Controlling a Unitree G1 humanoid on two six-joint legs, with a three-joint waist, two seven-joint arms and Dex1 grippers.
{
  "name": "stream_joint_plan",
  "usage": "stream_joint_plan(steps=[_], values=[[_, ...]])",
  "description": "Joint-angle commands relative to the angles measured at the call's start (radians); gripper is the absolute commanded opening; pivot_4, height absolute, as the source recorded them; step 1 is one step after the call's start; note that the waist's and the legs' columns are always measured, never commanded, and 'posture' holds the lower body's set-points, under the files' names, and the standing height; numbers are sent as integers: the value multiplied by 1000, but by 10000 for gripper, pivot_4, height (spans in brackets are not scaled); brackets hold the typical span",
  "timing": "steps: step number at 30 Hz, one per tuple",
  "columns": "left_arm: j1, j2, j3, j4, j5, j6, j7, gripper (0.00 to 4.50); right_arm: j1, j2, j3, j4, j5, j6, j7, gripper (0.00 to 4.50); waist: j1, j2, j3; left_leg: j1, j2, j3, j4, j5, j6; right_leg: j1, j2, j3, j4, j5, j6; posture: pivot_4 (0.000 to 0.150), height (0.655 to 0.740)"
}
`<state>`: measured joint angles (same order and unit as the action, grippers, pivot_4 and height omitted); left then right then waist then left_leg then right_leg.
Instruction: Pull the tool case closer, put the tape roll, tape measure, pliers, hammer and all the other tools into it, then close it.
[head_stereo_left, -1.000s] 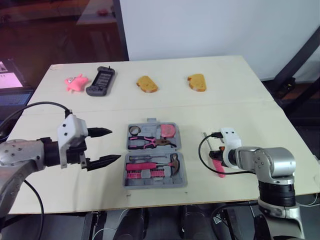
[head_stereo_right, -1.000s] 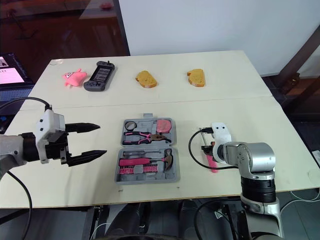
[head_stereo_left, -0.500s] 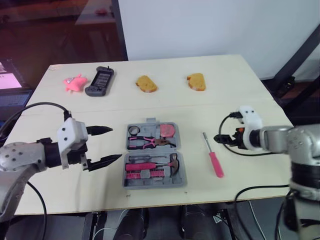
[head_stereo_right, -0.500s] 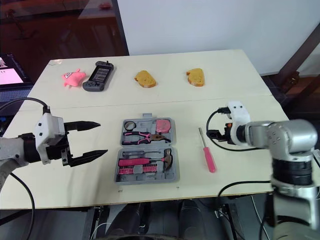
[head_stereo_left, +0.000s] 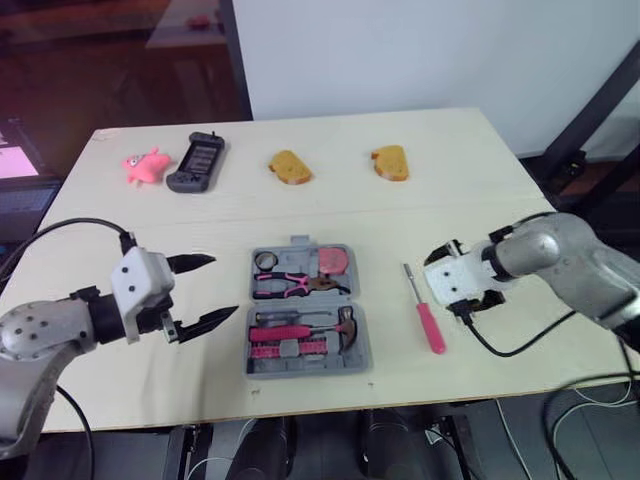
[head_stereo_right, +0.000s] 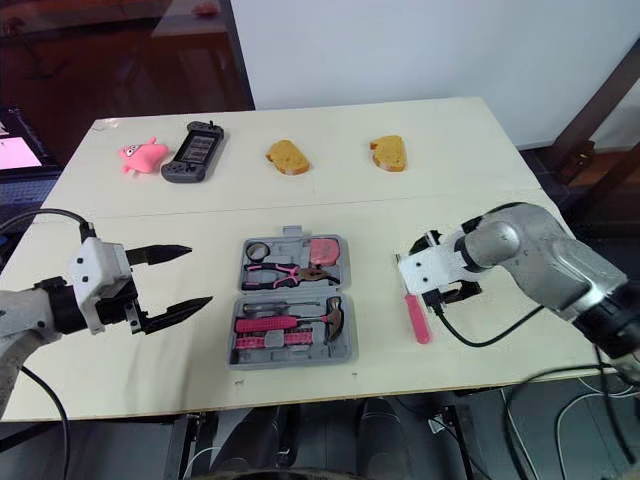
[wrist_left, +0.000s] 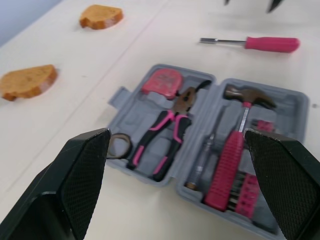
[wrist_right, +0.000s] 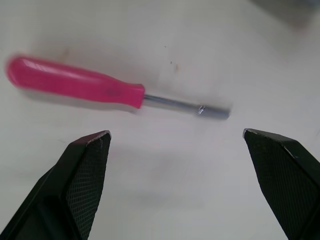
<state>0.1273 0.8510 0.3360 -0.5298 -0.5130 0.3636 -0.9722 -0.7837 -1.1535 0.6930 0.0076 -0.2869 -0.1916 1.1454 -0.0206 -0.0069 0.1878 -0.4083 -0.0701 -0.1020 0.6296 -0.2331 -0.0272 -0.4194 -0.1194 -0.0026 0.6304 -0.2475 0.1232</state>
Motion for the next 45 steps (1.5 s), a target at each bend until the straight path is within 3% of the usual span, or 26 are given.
stream_joint_plan(steps=[1,4,12,27,30,36,37,42,45], values=[[55,3,45,-62,-24,-17,-24,45000,-65,54,34,143,-206,-342,-51,44702,2,0,0,0,0,0,0,0,-1,0,0,0,0,0,0,1500,7400],[104,1,68,-90,-42,-12,-36,45000,-114,110,56,238,-310,-526,-80,44702,3,-1,0,0,0,0,0,1,-1,0,0,1,0,0,-1,1500,7400],[161,-5,95,-124,-68,-6,-28,45000,-161,190,79,350,-447,-792,-101,44702,6,-1,1,0,-1,-1,1,1,-2,1,1,1,0,0,-2,1500,7400],[193,-21,122,-116,-58,-45,-27,45000,-175,302,103,506,-588,-910,-132,44702,3,-1,0,2,-1,-4,1,2,-3,2,2,1,1,1,-3,1500,7400],[200,-22,124,-116,-55,-49,-26,45000,-176,314,110,521,-613,-927,-141,37144,2,-2,0,4,-1,-5,0,2,-3,5,2,1,1,1,-3,1500,7400],[200,-22,125,-112,-52,-51,-23,45000,-179,324,116,525,-619,-953,-113,6503,-1,-3,0,16,-1,-5,-3,1,-2,16,2,1,0,-2,-7,1500,7400],[200,-22,125,-110,-51,-52,-23,45000,-179,324,114,524,-612,-950,-102,3107,-1,-3,0,17,-1,-5,-3,1,-2,16,2,1,0,-2,-7,1500,7400],[189,-20,117,-99,-47,-57,-25,45000,-181,312,76,512,-549,-887,-44,3193,0,-3,0,17,-1,-5,-3,1,-2,16,2,2,1,-2,-6,1500,7400],[181,-17,113,-91,-46,-59,-29,45000,-153,290,22,466,-399,-761,52,3193,2,-2,1,17,0,-5,-3,1,-2,16,2,2,1,-2,-7,1500,7400]])
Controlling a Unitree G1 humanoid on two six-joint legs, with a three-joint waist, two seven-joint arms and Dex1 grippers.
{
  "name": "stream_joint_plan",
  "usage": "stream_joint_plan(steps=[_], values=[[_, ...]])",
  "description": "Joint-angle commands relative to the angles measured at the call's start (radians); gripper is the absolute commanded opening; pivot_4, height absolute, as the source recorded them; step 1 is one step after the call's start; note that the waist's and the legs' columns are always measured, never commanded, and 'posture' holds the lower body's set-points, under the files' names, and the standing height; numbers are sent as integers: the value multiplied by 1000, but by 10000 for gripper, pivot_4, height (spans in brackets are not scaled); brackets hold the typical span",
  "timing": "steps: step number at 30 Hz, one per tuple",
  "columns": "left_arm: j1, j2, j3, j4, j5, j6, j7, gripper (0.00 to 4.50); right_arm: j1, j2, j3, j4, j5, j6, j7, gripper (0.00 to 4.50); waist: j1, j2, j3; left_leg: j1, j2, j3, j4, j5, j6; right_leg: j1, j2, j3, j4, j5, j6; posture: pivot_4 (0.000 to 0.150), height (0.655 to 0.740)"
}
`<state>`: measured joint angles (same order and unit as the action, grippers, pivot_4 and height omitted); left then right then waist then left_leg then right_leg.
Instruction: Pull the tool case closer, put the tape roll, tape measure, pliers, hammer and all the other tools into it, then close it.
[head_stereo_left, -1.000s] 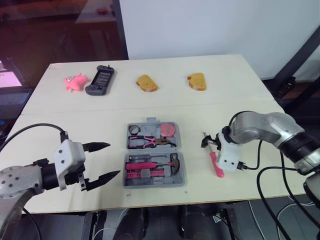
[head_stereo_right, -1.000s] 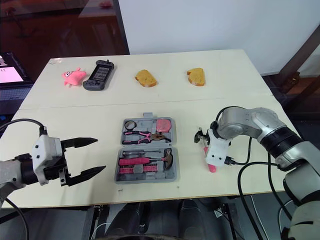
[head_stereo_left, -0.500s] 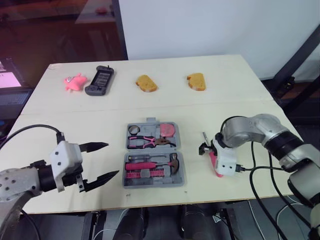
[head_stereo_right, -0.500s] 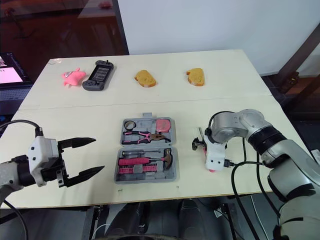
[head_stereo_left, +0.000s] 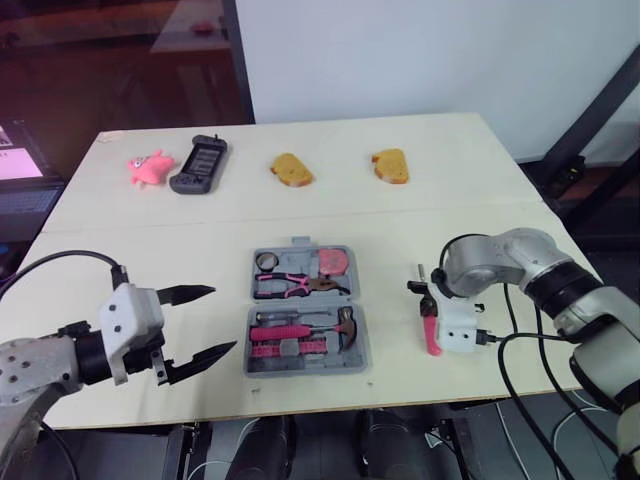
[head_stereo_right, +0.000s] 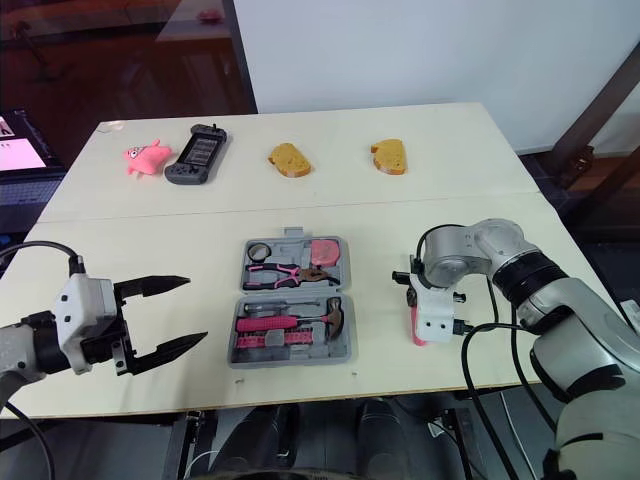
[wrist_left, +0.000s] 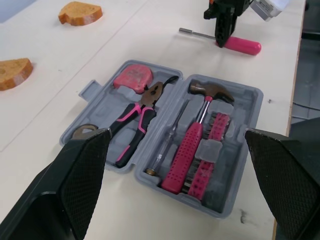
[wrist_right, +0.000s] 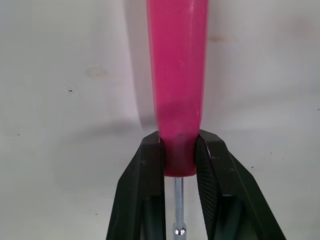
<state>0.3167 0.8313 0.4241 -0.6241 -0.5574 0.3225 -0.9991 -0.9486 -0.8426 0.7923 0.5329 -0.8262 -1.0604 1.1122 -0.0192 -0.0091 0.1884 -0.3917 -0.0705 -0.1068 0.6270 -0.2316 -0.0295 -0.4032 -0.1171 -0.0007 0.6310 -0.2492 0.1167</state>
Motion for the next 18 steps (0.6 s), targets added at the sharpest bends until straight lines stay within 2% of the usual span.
stream_joint_plan(steps=[1,4,5,7,9,11,13,16,17,18], values=[[-10,4,24,6,-2,-19,-5,45000,31,-29,-112,-92,193,197,125,3193,1,0,0,0,0,0,0,0,0,0,0,0,0,0,0,1500,7400],[-22,10,21,20,-2,-21,-13,45000,105,-57,-219,-213,307,504,253,3193,5,0,0,0,1,-1,0,0,0,0,0,0,0,0,0,1500,7400],[-26,11,19,23,0,-22,-15,45000,140,-73,-269,-277,303,617,259,3193,8,0,0,-1,1,-1,0,0,0,0,-1,0,0,0,0,1500,7400],[-38,12,10,36,3,-27,-18,45000,236,-79,-375,-469,251,1025,361,3193,12,0,0,-1,0,-2,1,0,0,0,-1,0,0,0,0,1500,7400],[-40,10,6,39,7,-33,-21,45000,288,-62,-412,-592,210,1289,443,3193,11,0,0,-2,0,-2,1,0,0,-1,-1,-1,0,0,0,1500,7400],[-37,5,4,36,10,-37,-22,45000,312,-33,-406,-679,236,1512,489,3193,6,0,0,-3,0,-2,1,0,0,-2,-1,-1,0,0,0,1500,7400],[-34,1,-3,27,14,-37,-18,45000,287,22,-369,-732,289,1878,502,3193,-1,0,0,-2,1,-1,0,0,0,-2,-1,-1,0,0,0,1500,7400],[-35,-7,-12,13,9,-31,-4,45000,269,33,-324,-738,274,2139,502,3193,5,1,0,-3,2,-1,0,0,0,-4,-1,-1,1,0,0,1500,7400],[-39,-11,-17,4,8,-23,8,45000,241,42,-297,-703,310,2341,478,3193,9,1,0,-5,1,-1,1,0,0,-6,-1,-1,0,0,0,1500,7400],[-43,-13,-23,-4,11,-19,18,45000,226,44,-279,-683,334,2458,457,3193,12,1,0,-8,1,-2,2,0,0,-6,-2,-1,0,0,0,1500,7400]])
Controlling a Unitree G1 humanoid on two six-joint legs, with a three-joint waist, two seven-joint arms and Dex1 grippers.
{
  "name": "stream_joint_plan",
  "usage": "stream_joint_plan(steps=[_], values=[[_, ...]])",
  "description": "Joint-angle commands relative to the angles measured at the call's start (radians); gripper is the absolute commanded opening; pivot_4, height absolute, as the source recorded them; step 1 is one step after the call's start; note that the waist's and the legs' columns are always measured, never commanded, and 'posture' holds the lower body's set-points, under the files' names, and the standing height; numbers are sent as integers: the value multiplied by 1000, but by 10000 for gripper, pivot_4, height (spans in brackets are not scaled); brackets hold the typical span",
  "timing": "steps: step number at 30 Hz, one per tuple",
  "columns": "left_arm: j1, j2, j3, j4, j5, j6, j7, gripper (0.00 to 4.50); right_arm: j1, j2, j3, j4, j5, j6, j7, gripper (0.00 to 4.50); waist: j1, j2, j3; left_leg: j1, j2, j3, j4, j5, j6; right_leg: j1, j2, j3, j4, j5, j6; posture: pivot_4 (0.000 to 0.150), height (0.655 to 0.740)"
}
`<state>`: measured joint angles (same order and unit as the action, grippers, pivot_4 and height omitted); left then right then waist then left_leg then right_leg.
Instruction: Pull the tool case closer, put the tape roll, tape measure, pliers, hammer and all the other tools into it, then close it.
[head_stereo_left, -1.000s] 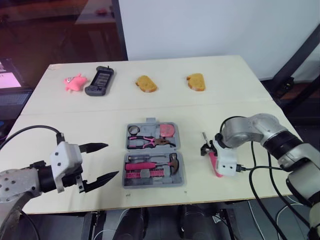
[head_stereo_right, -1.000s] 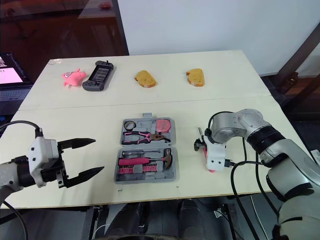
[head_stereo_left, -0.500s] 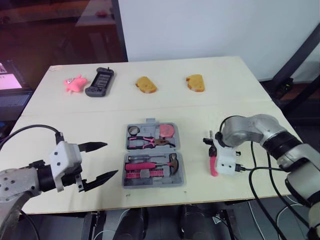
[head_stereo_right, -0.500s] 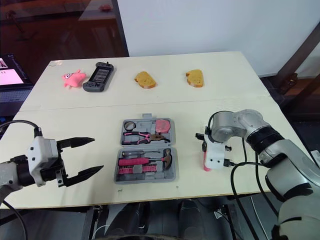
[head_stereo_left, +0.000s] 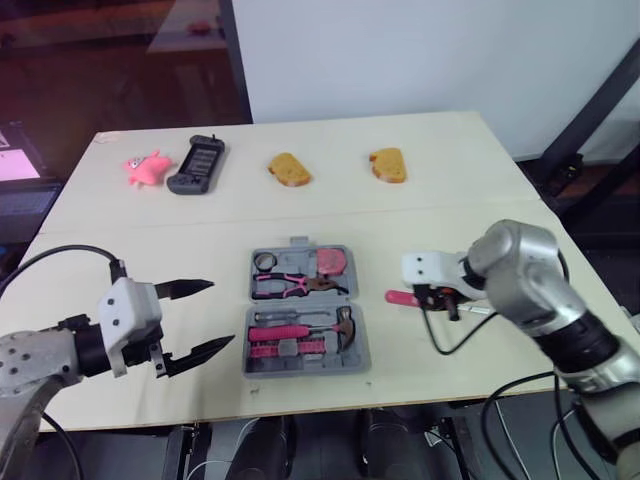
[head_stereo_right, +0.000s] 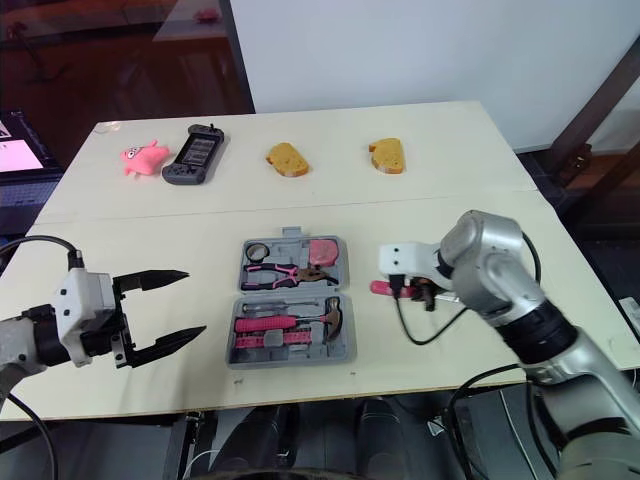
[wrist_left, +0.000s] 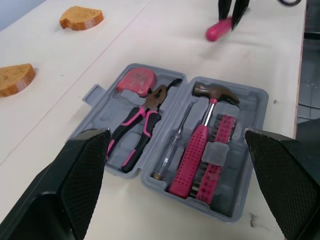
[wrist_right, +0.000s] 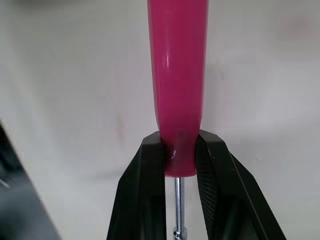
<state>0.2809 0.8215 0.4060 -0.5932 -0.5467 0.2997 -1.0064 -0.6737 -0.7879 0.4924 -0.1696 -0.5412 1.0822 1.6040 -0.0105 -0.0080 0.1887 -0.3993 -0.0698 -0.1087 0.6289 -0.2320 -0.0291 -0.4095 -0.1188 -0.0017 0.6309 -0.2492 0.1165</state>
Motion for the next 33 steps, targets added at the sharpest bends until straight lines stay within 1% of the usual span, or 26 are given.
stream_joint_plan(steps=[1,2,4,7,9,13,16,19,21,23,24,25,26,27,28,33], values=[[-10,-5,-11,-40,7,1,34,45000,-61,-8,30,29,83,410,-61,3193,6,0,0,-3,-1,-1,2,0,0,-2,0,-1,0,0,0,1500,7400],[-11,-6,-12,-44,4,3,37,45000,-68,-17,41,18,124,468,-76,3193,7,0,0,-6,-1,-2,3,0,0,-4,-1,-1,0,0,0,1500,7400],[-18,-2,-13,-52,-6,14,46,45000,-70,-23,41,7,189,518,-126,3193,8,-1,0,-9,-2,-1,4,0,0,-6,-1,-1,-1,1,-1,1500,7400],[-71,15,-27,-69,-29,66,79,45000,-51,-3,31,27,233,532,-266,3193,7,0,0,-10,-1,0,3,0,0,-9,-1,-1,0,1,-1,1500,7400],[-106,21,-41,-88,-43,105,104,45000,-45,-12,66,14,276,500,-322,3193,5,0,0,-10,-1,0,3,0,0,-9,-1,-1,1,2,1,1500,7400],[-133,23,-54,-134,-68,163,133,45000,-63,65,31,77,349,522,-464,3193,-8,-1,0,-10,-2,0,2,0,0,-10,-1,-1,1,3,3,1500,7400],[-135,30,-36,-153,-91,189,138,45000,-72,114,-7,154,387,510,-567,3193,-6,-1,0,-10,-2,1,1,0,0,-11,0,-1,1,3,4,1500,7400],[-133,33,-15,-163,-114,198,136,45000,-76,136,-17,190,424,495,-642,3193,-4,-1,-1,-10,-2,0,2,1,-1,-10,0,-1,1,4,3,1500,7400],[-127,34,-1,-165,-124,194,130,45000,-79,151,-37,208,446,499,-690,13697,-4,-2,-1,-9,-2,0,2,1,-1,-10,0,-1,1,4,3,1500,7400],[-119,36,10,-160,-128,187,119,45000,-86,157,-53,209,478,507,-720,21567,-4,-2,-1,-9,-2,0,2,1,-1,-9,1,-1,1,4,3,1500,7400],[-116,36,14,-156,-128,184,115,45000,-88,157,-56,206,492,509,-734,27527,-4,-2,-1,-9,-2,0,3,1,-1,-9,1,-1,1,4,3,1500,7400],[-113,37,18,-153,-129,180,110,45000,-91,153,-57,201,507,512,-746,31949,-4,-2,-1,-9,-2,0,2,1,-1,-9,1,-1,1,4,3,1500,7400],[-107,38,22,-143,-130,172,94,45000,-99,137,-58,181,529,520,-748,37893,-4,-2,-1,-9,-2,0,3,1,-1,-9,1,-1,1,4,3,1500,7400],[-103,40,25,-133,-130,164,80,45000,-107,117,-56,160,550,526,-748,42323,-3,-2,-1,-9,-2,0,2,1,-1,-9,1,-1,1,4,3,1500,7400],[-102,41,27,-122,-133,158,64,45000,-118,95,-58,139,576,530,-741,44428,-1,-1,-1,-9,-2,0,2,1,-1,-9,0,-1,1,4,3,1500,7400],[-102,52,12,-72,-121,120,-11,45000,-140,10,-88,27,690,527,-732,44428,-2,-1,-1,-10,-1,1,2,1,-1,-10,0,-1,1,4,3,1500,7400]])
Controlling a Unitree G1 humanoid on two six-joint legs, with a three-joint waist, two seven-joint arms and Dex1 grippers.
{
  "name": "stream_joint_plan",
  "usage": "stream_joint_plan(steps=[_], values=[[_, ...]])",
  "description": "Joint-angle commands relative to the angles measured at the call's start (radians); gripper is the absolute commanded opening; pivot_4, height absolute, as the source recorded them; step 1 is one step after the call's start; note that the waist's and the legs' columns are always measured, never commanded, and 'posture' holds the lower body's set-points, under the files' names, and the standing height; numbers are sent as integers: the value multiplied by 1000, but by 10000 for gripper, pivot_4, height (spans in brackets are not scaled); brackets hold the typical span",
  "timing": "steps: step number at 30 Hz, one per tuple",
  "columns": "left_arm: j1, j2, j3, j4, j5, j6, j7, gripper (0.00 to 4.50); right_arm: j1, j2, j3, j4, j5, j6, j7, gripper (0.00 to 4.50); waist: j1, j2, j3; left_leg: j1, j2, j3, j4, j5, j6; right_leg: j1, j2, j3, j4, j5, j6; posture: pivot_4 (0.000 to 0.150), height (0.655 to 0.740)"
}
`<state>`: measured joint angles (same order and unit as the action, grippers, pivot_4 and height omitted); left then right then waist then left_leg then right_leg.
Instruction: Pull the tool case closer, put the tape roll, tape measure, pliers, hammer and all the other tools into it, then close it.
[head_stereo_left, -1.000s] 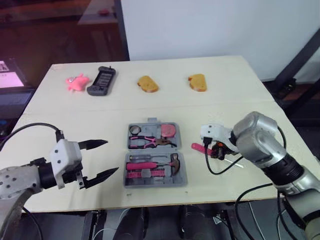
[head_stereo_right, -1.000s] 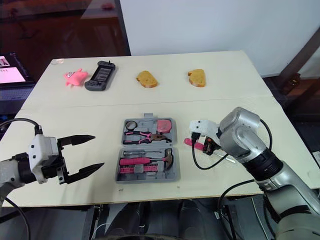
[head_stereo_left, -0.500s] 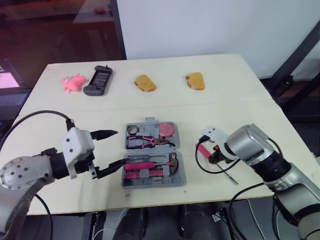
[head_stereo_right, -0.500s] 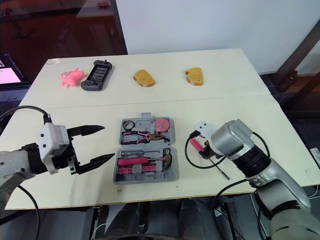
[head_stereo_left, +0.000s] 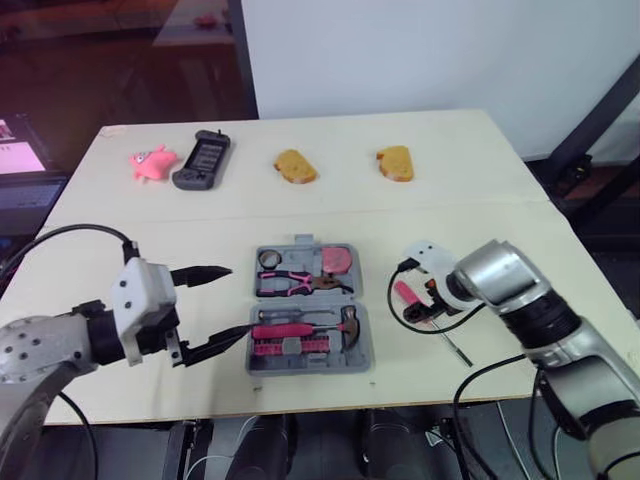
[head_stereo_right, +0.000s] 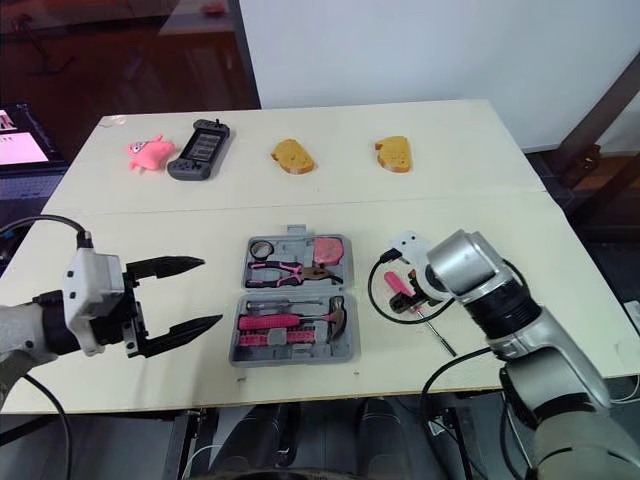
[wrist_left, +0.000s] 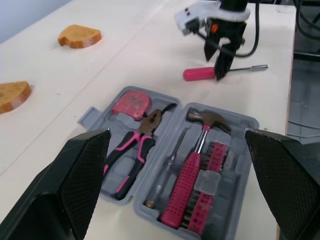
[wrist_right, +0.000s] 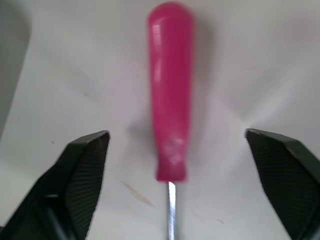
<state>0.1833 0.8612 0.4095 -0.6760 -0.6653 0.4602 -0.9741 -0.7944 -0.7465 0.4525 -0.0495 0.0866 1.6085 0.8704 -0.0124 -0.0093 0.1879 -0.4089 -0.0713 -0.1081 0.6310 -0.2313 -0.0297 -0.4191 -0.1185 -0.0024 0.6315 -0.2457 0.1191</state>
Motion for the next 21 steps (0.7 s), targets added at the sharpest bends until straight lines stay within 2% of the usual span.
stream_joint_plan(steps=[1,2,4,6,8,9,11,16,21], values=[[-5,12,5,19,-1,-47,-53,45000,-17,-37,-57,-110,75,-3,-7,44428,-1,0,0,0,0,0,0,0,0,0,0,0,0,0,0,1500,7400],[-5,22,-13,44,14,-68,-89,45000,24,-11,-150,-163,105,-55,-7,44428,-2,0,0,0,0,0,-1,0,0,0,0,0,0,0,0,1500,7400],[-19,29,-42,111,36,-123,-164,45000,113,-51,-200,-284,105,-229,-17,44428,1,0,0,0,0,0,-1,0,0,-1,1,0,0,0,0,1500,7400],[-35,33,-64,179,57,-178,-222,45000,190,-109,-188,-345,86,-335,-28,44428,4,0,0,0,0,1,-2,0,0,-1,1,-1,0,0,1,1500,7400],[-47,36,-79,227,76,-219,-262,45000,225,-147,-179,-360,127,-315,6,44428,3,0,0,-1,0,3,0,0,0,0,0,-1,0,0,1,1500,7400],[-53,36,-89,251,88,-241,-278,45000,248,-130,-208,-362,142,-273,-14,44428,2,0,0,-1,1,2,0,0,0,1,0,-1,-1,0,0,1500,7400],[-69,30,-108,289,104,-276,-303,45000,320,-122,-236,-377,99,-325,-98,44428,2,-1,-1,0,1,2,1,0,0,1,0,-1,-1,0,0,1500,7400],[-93,20,-136,349,125,-335,-337,45000,490,-41,-323,-427,104,-360,-211,44428,2,-1,0,0,2,1,-1,0,0,0,0,0,-1,0,0,1500,7400],[-93,21,-140,386,132,-375,-357,45000,501,-9,-322,-363,102,-428,-255,44428,0,-1,0,0,2,1,0,0,0,0,0,0,0,0,0,1500,7400]])
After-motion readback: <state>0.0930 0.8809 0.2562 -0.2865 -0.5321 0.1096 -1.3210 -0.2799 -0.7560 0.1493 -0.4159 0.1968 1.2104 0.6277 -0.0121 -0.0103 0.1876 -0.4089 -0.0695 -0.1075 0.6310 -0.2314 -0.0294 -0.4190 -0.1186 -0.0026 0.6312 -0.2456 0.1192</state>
